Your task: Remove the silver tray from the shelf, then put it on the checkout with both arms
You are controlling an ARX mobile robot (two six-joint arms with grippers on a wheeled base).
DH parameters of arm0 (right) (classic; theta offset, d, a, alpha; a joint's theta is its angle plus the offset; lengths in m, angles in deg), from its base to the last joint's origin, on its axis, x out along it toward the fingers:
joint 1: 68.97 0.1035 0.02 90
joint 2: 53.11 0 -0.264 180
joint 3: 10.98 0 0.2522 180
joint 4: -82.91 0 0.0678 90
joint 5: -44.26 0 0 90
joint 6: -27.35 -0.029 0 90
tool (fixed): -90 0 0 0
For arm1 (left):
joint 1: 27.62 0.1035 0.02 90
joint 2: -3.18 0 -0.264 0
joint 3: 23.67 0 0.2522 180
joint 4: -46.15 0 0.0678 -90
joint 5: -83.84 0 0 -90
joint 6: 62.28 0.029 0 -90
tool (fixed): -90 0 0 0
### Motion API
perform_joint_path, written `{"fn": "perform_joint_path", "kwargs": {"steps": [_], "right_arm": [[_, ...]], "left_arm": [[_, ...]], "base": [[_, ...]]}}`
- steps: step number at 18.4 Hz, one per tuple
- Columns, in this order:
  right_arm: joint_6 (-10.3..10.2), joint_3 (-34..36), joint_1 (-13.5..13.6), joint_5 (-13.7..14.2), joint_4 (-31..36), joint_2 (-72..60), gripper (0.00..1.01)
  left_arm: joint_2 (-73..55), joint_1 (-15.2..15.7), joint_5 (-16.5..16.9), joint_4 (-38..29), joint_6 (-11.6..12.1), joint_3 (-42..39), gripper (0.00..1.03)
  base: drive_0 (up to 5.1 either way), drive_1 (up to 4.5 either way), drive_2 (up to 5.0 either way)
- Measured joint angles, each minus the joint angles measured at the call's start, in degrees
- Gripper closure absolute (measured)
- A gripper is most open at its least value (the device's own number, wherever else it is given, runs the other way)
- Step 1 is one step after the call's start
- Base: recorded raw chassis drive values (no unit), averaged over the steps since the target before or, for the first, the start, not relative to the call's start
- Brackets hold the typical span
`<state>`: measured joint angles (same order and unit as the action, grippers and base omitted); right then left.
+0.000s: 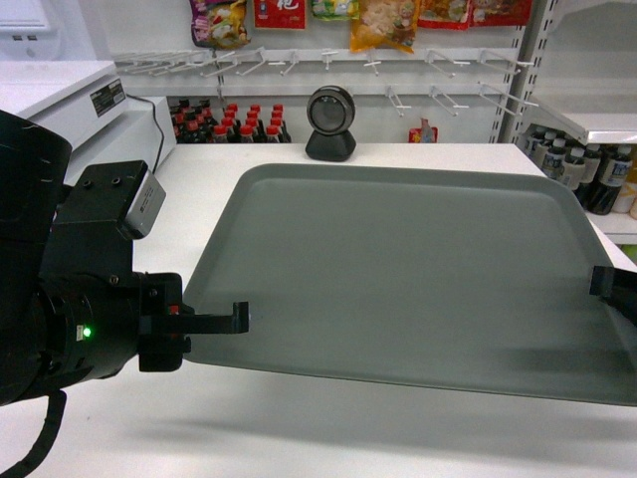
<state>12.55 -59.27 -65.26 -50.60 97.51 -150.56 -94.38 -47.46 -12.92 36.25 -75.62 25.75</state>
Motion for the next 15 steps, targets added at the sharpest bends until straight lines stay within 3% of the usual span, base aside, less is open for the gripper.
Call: {"fn": "perform_joint_path", "kwargs": {"steps": [12,13,14,15], "right_arm": [[0.0,-0.2,0.0,0.0,0.2,0.0,0.99],[0.0,-0.2,0.0,-0.9,0.5,0.0,0.99],[1.4,-1.1,0.0,-2.8,-1.2,-0.7,0.99],[2.3,-2.9,-0.4,-5.9,-2.2,-2.5,0.99]], "left_arm": [[-0.1,0.0,-0.2,0.2,-0.1,0.2,1.0],[-0.3,-0.9,-5.3,8.5,-2.6,3.3,1.0],[-1.9,-1.3,-10.9,14.8,-5.3,7.4,1.0],[-4.1,-0.4,-12.1,18.7,-8.2,10.6,1.0]], "base": [[0.0,4.29,-4.4],[0.0,4.28,-4.4],[0.0,4.28,-4.4],[0.0,4.28,-4.4]]}}
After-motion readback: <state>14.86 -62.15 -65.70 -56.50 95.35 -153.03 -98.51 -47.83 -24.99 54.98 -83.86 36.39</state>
